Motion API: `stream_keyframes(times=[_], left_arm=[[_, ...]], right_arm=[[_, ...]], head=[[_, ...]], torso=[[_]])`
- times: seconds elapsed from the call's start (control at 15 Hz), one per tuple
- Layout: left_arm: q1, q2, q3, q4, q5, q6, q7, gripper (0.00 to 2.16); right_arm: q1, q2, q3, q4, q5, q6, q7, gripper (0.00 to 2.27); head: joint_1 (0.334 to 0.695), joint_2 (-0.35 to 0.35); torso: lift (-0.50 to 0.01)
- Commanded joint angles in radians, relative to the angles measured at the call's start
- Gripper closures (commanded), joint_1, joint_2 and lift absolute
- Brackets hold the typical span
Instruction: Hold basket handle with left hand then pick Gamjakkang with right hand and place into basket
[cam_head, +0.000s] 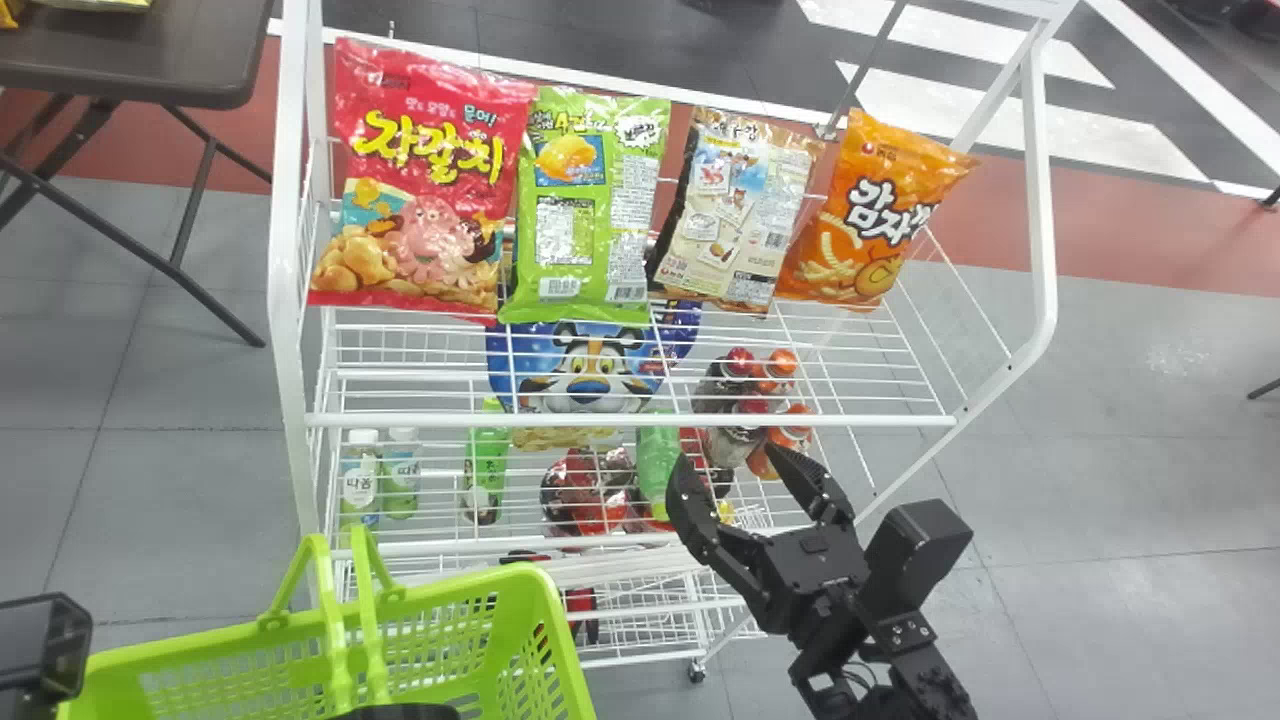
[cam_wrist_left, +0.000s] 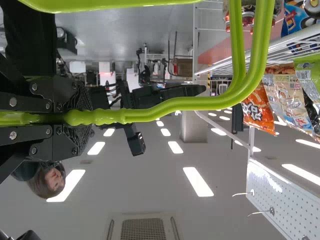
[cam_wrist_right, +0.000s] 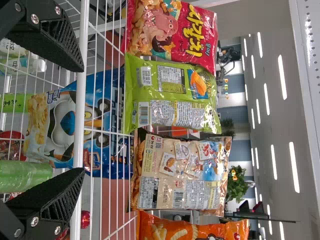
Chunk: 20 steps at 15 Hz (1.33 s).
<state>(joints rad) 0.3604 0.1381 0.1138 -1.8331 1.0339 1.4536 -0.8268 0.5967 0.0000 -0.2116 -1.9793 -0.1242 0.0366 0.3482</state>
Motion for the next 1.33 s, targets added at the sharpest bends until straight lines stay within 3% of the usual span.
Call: stream_keyframes(times=[0.0, 0.67, 1.27], left_arm=[[0.000, 0.000, 0.000, 0.000, 0.000, 0.000, 0.000, 2.15], [0.000, 0.000, 0.000, 0.008, 0.000, -0.006, -0.005, 2.15], [0.002, 0.000, -0.002, 0.014, -0.001, -0.009, -0.005, 2.15]], right_arm=[[0.000, 0.001, 0.001, 0.000, 0.000, 0.000, 0.000, 0.10], [-0.011, 0.001, -0.009, 0.000, -0.002, 0.000, 0.000, 0.10], [-0.212, 0.001, -0.199, -0.053, -0.068, 0.282, 0.000, 0.07]], head=[[0.695, -0.350], [0.695, -0.350], [0.695, -0.350]], torso=[[-0.017], [-0.017], [-0.017]])
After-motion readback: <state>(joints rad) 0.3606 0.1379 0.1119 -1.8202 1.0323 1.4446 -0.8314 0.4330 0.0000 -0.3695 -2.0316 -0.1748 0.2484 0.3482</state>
